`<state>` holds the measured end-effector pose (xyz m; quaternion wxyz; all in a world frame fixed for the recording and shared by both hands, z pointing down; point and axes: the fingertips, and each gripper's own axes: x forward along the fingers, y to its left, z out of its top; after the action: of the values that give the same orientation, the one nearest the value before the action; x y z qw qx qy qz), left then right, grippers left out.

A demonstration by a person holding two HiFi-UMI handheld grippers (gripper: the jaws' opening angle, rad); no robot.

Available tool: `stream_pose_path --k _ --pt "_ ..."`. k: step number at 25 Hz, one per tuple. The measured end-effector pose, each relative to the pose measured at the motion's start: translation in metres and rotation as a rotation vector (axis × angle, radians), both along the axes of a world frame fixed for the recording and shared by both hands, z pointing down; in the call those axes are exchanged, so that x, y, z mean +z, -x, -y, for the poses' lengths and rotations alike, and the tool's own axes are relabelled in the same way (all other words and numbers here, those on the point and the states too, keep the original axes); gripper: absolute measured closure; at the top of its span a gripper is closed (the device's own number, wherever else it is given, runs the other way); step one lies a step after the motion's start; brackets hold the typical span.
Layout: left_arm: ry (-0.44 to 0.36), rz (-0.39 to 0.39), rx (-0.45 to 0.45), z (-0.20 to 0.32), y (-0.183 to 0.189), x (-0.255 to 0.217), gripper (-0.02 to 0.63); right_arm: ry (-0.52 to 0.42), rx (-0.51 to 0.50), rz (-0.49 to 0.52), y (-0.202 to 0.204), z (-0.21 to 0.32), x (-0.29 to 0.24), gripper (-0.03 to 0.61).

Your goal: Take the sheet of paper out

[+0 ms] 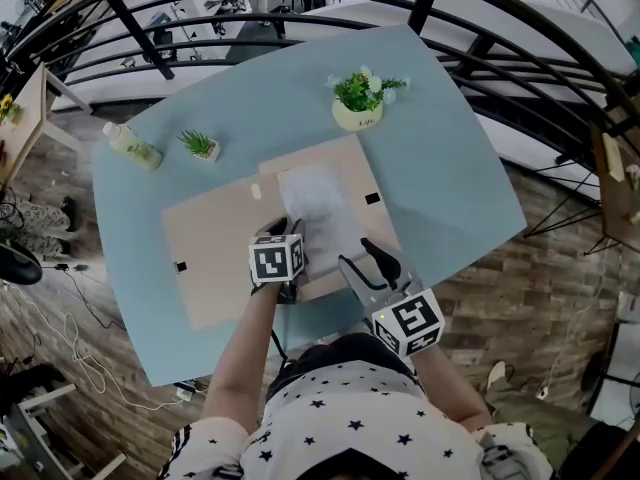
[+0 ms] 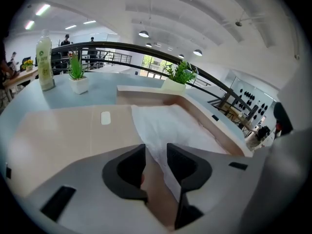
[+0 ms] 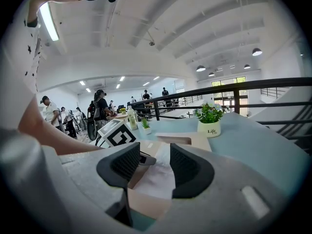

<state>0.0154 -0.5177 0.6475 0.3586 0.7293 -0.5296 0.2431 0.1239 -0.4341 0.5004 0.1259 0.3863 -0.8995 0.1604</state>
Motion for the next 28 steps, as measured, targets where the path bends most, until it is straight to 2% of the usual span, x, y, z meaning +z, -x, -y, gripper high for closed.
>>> stream_pose_path --k 4,8,16,23,28 --pt "0.029 0.087 0.036 -0.003 -0.001 0.009 0.482 0.003 0.003 0.0 0.0 0.001 0.001 0.4" --pt "0.007 0.168 0.067 0.001 -0.004 0.011 0.482 0.007 0.012 0.006 -0.002 0.002 0.002 0.4" --pt "-0.008 0.21 0.052 0.001 -0.004 0.011 0.486 0.004 0.02 0.014 0.001 0.002 0.0 0.4" --pt "-0.007 0.212 0.001 0.003 0.009 0.011 0.574 0.002 0.035 0.016 0.003 -0.004 -0.002 0.4" --pt "-0.011 0.194 0.004 0.005 0.013 0.01 0.604 0.003 0.054 0.013 0.003 -0.011 -0.004 0.4"
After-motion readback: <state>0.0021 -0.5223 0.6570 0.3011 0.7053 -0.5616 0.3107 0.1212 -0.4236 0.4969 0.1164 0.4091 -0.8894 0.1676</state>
